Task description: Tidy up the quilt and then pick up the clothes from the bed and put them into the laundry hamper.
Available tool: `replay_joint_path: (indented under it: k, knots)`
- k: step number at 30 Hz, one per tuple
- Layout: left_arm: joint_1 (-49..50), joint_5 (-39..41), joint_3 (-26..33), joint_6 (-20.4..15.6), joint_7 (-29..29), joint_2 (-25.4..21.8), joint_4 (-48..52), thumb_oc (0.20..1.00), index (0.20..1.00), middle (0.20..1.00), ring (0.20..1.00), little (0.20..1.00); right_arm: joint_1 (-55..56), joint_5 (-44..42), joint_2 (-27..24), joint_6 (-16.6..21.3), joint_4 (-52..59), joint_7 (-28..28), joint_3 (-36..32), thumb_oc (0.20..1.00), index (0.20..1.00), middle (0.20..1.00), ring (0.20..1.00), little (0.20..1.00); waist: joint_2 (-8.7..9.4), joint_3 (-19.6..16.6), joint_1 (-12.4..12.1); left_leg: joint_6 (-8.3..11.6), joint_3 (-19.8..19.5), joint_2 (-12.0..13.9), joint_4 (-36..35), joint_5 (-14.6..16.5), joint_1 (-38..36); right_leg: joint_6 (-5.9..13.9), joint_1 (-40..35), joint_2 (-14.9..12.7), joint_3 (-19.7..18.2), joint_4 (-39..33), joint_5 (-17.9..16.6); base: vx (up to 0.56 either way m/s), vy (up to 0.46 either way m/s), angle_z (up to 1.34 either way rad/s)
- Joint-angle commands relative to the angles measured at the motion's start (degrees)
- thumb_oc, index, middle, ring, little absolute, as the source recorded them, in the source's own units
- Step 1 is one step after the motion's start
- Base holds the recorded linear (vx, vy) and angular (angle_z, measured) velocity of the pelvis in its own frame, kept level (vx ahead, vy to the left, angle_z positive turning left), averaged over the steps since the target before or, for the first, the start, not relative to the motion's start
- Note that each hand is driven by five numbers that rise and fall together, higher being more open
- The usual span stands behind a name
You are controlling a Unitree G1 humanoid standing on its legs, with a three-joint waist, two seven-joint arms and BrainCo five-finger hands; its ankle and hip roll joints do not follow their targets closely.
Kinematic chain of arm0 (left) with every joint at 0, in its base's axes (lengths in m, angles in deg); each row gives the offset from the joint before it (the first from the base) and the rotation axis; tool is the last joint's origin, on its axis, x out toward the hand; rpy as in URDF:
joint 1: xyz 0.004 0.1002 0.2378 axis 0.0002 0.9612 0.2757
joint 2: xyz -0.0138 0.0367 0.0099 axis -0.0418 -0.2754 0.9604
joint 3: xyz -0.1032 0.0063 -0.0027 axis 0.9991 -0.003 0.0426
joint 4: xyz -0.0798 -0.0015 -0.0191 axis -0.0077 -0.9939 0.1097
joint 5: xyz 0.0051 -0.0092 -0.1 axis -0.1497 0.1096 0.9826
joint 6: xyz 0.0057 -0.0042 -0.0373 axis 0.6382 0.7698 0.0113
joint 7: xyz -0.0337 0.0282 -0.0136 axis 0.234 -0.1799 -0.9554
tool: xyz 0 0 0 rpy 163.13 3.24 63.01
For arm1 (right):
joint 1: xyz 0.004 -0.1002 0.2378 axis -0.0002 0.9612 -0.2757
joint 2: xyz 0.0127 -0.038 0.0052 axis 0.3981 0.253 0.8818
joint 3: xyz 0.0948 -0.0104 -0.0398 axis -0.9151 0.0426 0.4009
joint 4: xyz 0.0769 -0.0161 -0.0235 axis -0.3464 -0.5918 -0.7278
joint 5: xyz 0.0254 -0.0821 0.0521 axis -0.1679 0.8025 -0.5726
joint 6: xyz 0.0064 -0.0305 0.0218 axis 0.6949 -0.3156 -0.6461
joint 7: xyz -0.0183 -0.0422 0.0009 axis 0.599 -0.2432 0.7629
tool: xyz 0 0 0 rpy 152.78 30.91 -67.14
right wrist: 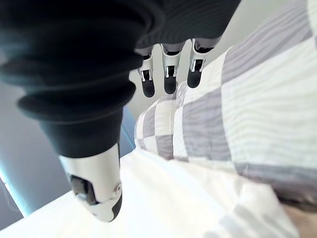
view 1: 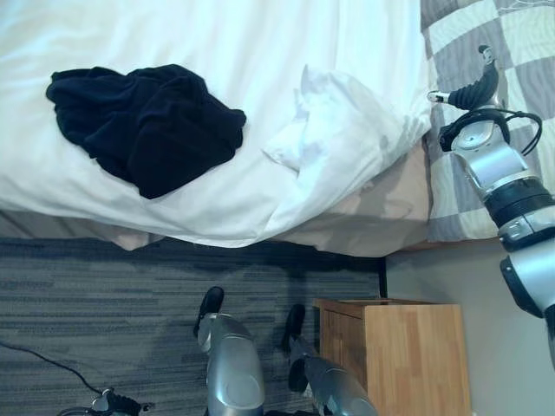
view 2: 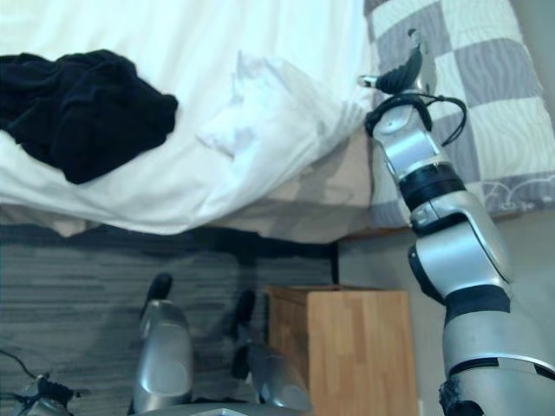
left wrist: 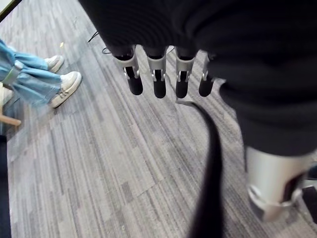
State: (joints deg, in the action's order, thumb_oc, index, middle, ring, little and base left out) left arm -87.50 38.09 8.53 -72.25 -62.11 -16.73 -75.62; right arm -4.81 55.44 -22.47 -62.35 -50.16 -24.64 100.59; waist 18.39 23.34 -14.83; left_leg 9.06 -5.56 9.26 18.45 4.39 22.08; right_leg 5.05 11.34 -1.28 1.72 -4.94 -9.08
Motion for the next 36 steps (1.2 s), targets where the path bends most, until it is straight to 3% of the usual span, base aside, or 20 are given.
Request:
replay_joint_path:
  k: [1,9,11,15,20,25,26,27,28,29,35,36]
  knots:
    - [2.31,4.62,1.49,0.09,-1.35,-2.99,-4.24,1.0,1.0,1.0,1.0,1.0,-6.03,1.71,-1.71,2.14,1.14,1.39,2.77,1.0,1.0,1.0,1.0,1.0,-1.98,3.83,-2.81,-4.98,-1.79,-1.67,-11.53,-3.15,-3.09,5.6,-6.01,-1.38,2.51,-0.01,4.05,-0.02,0.034,0.12]
    - [1.57,9.02,3.28,-3.32,-3.98,-2.02,-4.7,1.0,1.0,1.0,1.0,1.0,-8.22,3.86,5.25,-0.9,-1.94,4.87,6.85,1.0,1.0,1.0,1.0,1.0,-3.44,6.45,-4.95,-5.05,-4.07,-2.45,-12.66,-5.19,1.31,5.69,-2.44,-2.14,5.3,0.12,3.98,-0.03,0.022,0.28]
    - [2.06,10.22,3.3,-4.67,-4.53,-1.23,-4.35,1.0,1.0,1.0,1.0,1.0,-7.29,4.92,6.36,-3.19,-3.41,3.85,8.08,0.2,0.2,0.2,0.2,0.2,-4.07,6.45,-4.99,-5.11,-4.71,-2.84,-12.9,-5.76,3.21,5.53,-0.63,-2.4,6.3,0.45,3.84,-0.06,0.033,0.19]
    - [2.36,9.57,2.57,-6.5,-3.26,-0.22,-4.02,1.0,1.0,1.0,1.0,1.0,-5.97,4.04,6.98,-3.61,-4.99,4.59,9.0,0.2,0.2,0.2,0.2,0.2,-4.42,6.45,-4.87,-5.22,-5.04,-3.48,-12.97,-5.94,4.38,5.39,0.91,-2.67,7.02,1.09,3.85,-0.04,0.027,0.02]
    - [1.94,8.42,0.86,-7.24,-1.14,0.59,-4.01,1.0,1.0,1.0,1.0,1.0,-4.45,0.92,7.3,1.69,-5.89,6.7,7.26,0.2,0.2,0.2,0.2,0.2,-4.66,6.45,-4.05,-5.34,-4.35,-3.84,-12.67,-5.63,3.84,5.11,1.16,-2.8,6.34,1.87,4.06,-0.04,0.032,-0.01]
    - [1.95,8.42,0.85,-7.24,-1.14,0.6,-4.01,1.0,1.0,1.0,1.0,1.0,-4.44,0.92,7.29,1.7,-5.89,6.71,7.26,0.2,0.2,0.2,0.2,0.2,-4.66,6.45,-4.07,-5.34,-4.33,-3.83,-12.68,-5.62,3.81,5.11,1.15,-2.8,6.32,1.86,4.06,-0.01,0.014,-0.02]
    - [1.96,7.03,-0.02,-7.32,1.02,1.81,-4.45,1.0,1.0,1.0,1.0,1.0,-2.29,-0.44,6.65,8.7,-4.09,9.48,3.85,0.2,0.2,0.2,0.2,0.2,-4.89,6.45,-2.98,-5.45,-3.2,-3.84,-12.6,-4.98,1.7,4.84,0.01,-2.91,4.98,2.33,4.4,-0.06,0.092,0.0]
    - [2.25,6.57,-0.17,-7.27,1.81,2.4,-4.45,1.0,1.0,1.0,1.0,1.0,-0.88,-0.11,6.04,11.49,-2.24,10.34,2.42,0.2,0.2,0.2,0.2,0.2,-5.01,6.45,-2.59,-5.53,-2.52,-3.77,-12.62,-4.45,0.4,4.75,-0.77,-2.87,4.22,2.39,4.59,-0.06,0.094,-0.05]
    - [2.18,6.57,-0.16,-7.27,1.81,2.37,-4.45,1.0,1.0,1.0,1.0,1.0,-0.92,-0.1,6.02,11.48,-2.22,10.34,2.39,0.2,0.2,0.2,0.2,0.2,-4.96,6.45,-2.47,-5.55,-2.63,-3.88,-12.68,-4.64,0.54,4.78,-0.66,-2.95,4.33,2.42,4.56,-0.05,0.166,-0.16]
    - [3.22,3.74,1.03,-4.58,4.32,5.14,-3.46,1.0,1.0,1.0,1.0,1.0,11.29,5.19,3.25,12.08,15.79,13.28,-5.81,0.2,0.2,0.2,0.2,0.2,-5.28,5.01,1.44,-6.16,-0.11,-3.95,-12.19,-3.06,-3.65,4.54,-2.63,-3.02,1.2,3.5,5.11,-0.04,0.176,-0.25]
    - [3.57,1.47,0.72,2.22,7.25,9.11,-1.3,1.0,1.0,1.0,1.0,1.0,37.11,4.38,5.37,10.54,34.07,13.86,-13.08,0.2,0.2,0.2,0.2,0.2,-6.25,2.27,8.47,-7.47,2.95,-3.94,-11.14,-1.37,-7.37,3.91,-3.52,-3.05,-3.46,5.71,5.92,-0.01,0.093,-0.52]
    - [3.25,1.22,0.0,3.71,7.89,9.9,-0.58,1.0,1.0,1.0,1.0,1.0,45.74,6.17,5.96,12.39,35.78,13.82,-14.81,0.2,0.2,0.2,0.2,0.2,-7.01,1.56,10.66,-7.79,3.84,-3.88,-10.73,-1.02,-8.33,3.85,-3.79,-3.14,-4.84,6.33,6.18,0.0,0.063,-0.53]
